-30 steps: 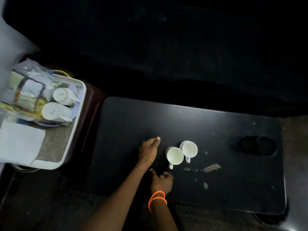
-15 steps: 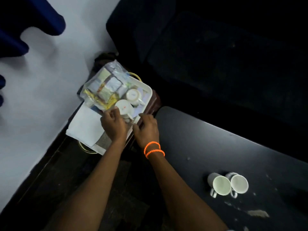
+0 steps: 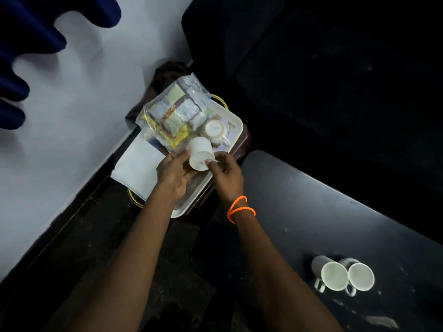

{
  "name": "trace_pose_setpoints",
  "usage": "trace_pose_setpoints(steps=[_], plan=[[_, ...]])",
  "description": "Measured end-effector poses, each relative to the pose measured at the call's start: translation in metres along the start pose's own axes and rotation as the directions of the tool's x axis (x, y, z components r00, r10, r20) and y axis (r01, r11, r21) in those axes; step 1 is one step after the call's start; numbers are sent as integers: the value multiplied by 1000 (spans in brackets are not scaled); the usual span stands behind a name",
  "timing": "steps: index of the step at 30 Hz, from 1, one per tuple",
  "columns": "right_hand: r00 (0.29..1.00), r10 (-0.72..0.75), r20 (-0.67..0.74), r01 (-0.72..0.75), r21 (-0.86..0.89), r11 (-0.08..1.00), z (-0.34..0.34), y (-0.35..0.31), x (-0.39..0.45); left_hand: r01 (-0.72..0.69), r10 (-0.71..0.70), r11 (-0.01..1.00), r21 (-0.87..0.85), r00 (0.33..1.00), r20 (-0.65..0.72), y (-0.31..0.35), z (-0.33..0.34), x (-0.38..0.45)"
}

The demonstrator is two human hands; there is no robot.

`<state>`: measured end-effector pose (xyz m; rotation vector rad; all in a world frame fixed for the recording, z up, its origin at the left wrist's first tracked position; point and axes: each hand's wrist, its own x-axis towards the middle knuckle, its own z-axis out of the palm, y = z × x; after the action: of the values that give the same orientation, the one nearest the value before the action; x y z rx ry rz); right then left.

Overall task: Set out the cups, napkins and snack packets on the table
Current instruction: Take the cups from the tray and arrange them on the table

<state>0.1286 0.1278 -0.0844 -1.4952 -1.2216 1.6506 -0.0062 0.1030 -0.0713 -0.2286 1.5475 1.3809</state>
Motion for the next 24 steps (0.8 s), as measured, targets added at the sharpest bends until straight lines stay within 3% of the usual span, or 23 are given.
trace_pose_setpoints(steps=[2,5,8,11,13,17,22,24], plan=[[999,41,13,-42,156,987,-15,2,-2,-27,33,997,-75,997,69,-8,-2,-12],[995,82,61,-93,204,974,-49,5,-3,0,10,999,-46,976,218,-26,-2,-27],[977,165,133,-180,111,977,-94,17,-4,54,-112,981,185,941,319,-53,8,-40],[950,263,171,-268,11,963,-136,31,-9,20,-203,901,434,903,378,-86,25,-53],[944,301,133,-280,-159,947,-162,41,-15,-112,-169,804,585,899,403,-113,38,-64],[950,307,49,-253,-450,856,-209,66,-30,-376,6,488,788,904,428,-178,62,-85],[967,255,6,-195,-624,756,-244,85,-41,-507,183,177,843,859,478,-244,81,-114],[971,236,27,-156,-677,719,-253,90,-43,-516,217,100,851,846,487,-261,83,-123]])
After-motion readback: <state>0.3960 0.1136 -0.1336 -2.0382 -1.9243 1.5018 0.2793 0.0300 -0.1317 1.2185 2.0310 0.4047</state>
